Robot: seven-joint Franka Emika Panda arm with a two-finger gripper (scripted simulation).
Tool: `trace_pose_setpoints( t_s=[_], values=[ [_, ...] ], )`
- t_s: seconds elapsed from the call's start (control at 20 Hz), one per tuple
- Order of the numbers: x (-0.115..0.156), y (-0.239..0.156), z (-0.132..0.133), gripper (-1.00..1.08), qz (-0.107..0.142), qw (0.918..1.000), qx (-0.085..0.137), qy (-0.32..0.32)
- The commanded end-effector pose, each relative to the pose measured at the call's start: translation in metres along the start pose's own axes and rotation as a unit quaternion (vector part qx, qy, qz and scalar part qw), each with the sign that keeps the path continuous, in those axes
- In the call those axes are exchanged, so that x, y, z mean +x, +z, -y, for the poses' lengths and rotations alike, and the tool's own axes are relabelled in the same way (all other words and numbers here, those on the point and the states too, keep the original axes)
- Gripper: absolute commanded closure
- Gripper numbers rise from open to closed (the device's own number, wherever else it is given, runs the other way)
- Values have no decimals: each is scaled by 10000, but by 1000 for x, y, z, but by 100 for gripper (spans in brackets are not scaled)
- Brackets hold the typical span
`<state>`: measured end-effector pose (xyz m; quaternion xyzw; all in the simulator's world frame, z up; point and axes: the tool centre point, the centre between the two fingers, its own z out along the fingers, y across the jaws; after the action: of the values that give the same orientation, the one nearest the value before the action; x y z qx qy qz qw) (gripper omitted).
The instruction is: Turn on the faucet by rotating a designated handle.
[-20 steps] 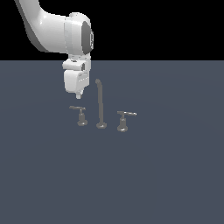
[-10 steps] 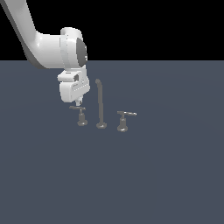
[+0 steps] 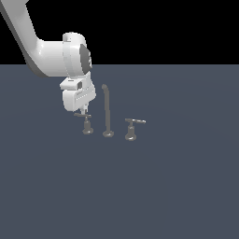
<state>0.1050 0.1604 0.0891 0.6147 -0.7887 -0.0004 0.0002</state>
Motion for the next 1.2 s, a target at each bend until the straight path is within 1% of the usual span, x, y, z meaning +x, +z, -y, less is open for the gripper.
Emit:
trace_pose_setpoints(
  t_s=[0.0,0.4,0.45,0.5,1.15],
  values=[
    [-2,0,-3,108,0,10000,1,0],
    [-19,0,-31,108,-1,10000,3,4],
    [-19,0,-31,108,-1,10000,3,4],
    [-13,0,-23,108,-16,10000,48,32],
    [-11,0,-61,108,-5,10000,15,12]
  ],
)
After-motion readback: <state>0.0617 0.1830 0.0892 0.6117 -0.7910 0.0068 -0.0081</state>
